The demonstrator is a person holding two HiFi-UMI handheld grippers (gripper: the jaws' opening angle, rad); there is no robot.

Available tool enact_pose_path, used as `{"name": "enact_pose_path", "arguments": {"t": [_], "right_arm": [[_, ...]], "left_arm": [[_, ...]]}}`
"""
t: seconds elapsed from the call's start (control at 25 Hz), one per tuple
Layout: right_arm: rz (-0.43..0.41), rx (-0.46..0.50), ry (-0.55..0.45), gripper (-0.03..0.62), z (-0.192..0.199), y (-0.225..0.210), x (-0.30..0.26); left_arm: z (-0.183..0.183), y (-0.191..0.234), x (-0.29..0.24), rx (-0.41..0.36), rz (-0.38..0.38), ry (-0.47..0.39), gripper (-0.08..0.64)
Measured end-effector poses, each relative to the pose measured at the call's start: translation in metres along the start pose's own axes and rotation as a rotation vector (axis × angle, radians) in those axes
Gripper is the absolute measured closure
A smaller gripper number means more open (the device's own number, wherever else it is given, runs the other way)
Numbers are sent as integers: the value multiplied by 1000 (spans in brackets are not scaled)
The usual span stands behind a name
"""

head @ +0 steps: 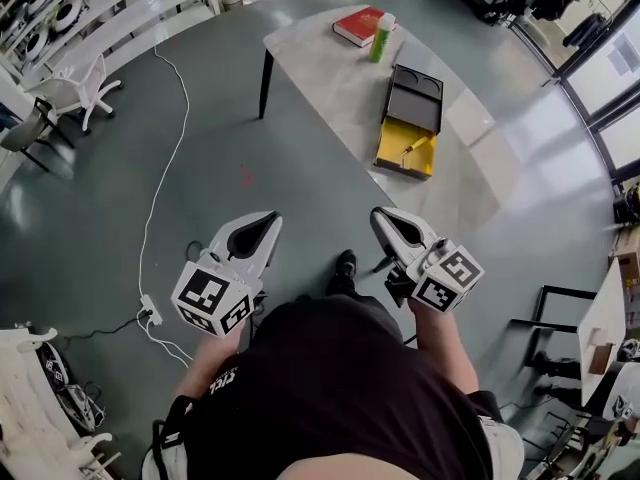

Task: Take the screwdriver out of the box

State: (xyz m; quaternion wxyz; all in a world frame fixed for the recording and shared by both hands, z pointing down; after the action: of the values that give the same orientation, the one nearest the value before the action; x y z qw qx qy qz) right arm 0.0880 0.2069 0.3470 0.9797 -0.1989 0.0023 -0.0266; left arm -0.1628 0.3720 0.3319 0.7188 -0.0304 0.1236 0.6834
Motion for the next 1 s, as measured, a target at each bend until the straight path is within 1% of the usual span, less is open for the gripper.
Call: {"name": "enact_pose_path", "arguments": {"t": [0.16, 0.36, 0.64, 0.72, 0.8, 0.88, 1.0], "right_arm": [[7, -1, 4, 578, -15, -35, -6], [59, -36, 11, 578, -27, -84, 12], [103, -52, -22, 578, -56, -153, 46], [89, -67, -14, 578, -57, -167, 50], [74, -81, 18, 578, -51, -177, 49], [86, -97, 39, 578, -46, -190, 50], [119, -121, 11, 578, -50, -209, 53]], "left_arm": [[-8, 5, -48, -11, 32, 26, 558], [-31, -10, -116, -31, 95, 15, 558], [-54, -42, -212, -50, 163, 39, 557], [-61, -51, -235, -54, 179, 31, 558], [-64, -57, -253, -54, 191, 25, 557], [-63, -62, -267, -42, 205, 31, 558], [-63, -65, -286, -54, 239, 60, 558]]}}
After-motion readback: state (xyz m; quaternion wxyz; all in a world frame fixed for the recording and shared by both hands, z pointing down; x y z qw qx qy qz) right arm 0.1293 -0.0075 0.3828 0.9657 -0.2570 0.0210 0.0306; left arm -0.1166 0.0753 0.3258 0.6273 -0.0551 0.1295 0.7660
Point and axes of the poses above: the fingertips, and each gripper's own axes: x backward along the fingers, y to its left, z out of its underside, the point moved 10 cm from there along x, backward along the fingers, and after that the axes turned 13 degrees about -z, right-handed, at the moved point
